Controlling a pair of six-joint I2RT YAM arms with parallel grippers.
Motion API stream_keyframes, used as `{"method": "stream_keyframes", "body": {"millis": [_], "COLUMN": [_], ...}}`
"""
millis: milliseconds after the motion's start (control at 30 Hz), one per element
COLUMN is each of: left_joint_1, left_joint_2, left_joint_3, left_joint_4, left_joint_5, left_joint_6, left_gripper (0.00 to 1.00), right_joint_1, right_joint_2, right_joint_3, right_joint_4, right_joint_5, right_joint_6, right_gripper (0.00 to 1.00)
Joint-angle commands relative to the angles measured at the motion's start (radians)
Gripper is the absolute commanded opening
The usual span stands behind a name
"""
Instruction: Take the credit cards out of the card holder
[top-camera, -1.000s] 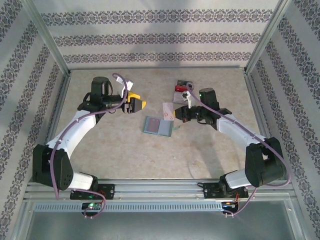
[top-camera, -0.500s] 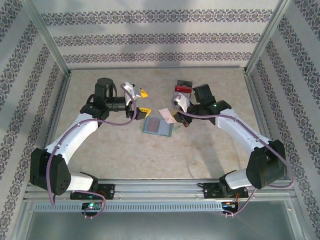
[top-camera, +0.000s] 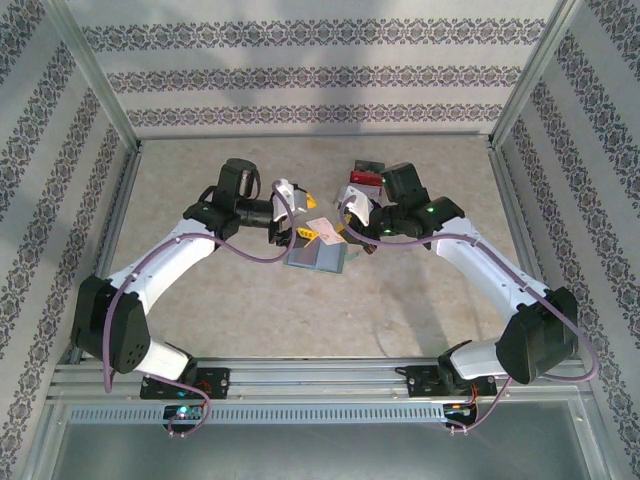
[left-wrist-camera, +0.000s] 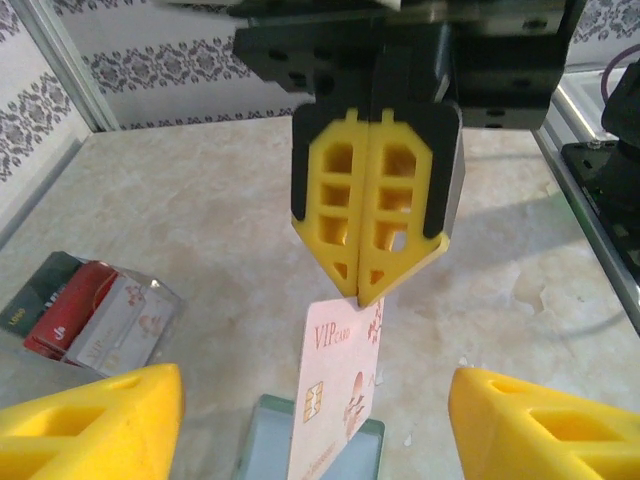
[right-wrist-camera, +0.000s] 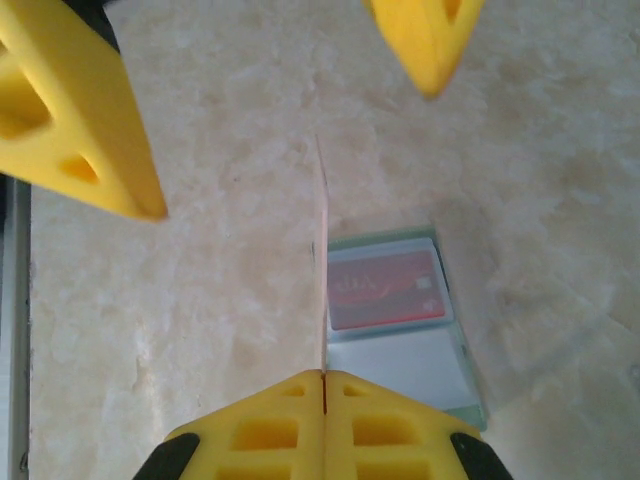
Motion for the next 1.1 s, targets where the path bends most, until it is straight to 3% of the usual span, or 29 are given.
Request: {"method": "stream_keyframes", "body": {"millis": [0,100,233,300,367,433,533,833,1067], "left_joint_1": [-0.013,-0.02,-0.022,-0.022,-0.022,-0.022,-0.022,-0.021,-0.022], "left_joint_2": [0.015,0.026,0.037,0.034,0.026,0.018,0.008,-0.007,-0.011], "left_joint_3": [0.025,0.03,0.041,0.038,0.032,0.025,0.01,-0.003,-0.015], "left_joint_4": [-0.037,-0.047,-0.06,-0.057,-0.049,-0.039,-0.014,0.011,0.046], "left_joint_5": [0.008,0.01,0.017,0.019,0.019,0.018,0.022,0.039,0.046], "left_joint_6": [0.035,0.036,0.039,0.039,0.041,0.038,0.025,0.006,-0.02], "left_gripper": [0.66,0.54,0.15,0.02,0.0,0.0,0.0,0.0,0.0], "right_joint_1": [0.013,0.013,0.013,0.012,0.008,0.006,0.006,0.013,0.02], "right_joint_2": [-0.019,-0.024,-0.024,-0.025,-0.028,-0.031,-0.034,-0.002,0.032], "right_joint_3": [0.03,0.029,0.03,0.031,0.029,0.023,0.014,0.023,0.033], "right_joint_4": [-0.017,-0.01,-0.003,-0.004,-0.004,0.001,0.015,0.057,0.086], "right_joint_5": [-0.06,-0.063,-0.07,-0.06,-0.06,-0.064,-0.066,-0.073,-0.098], "right_joint_6": [-0.022,-0.019,-0.01,-0.011,-0.013,-0.018,-0.027,-0.027,-0.019], "right_gripper": [0.0,0.0,0.0,0.0,0.03,0.24,0.39,0.45,0.37]}}
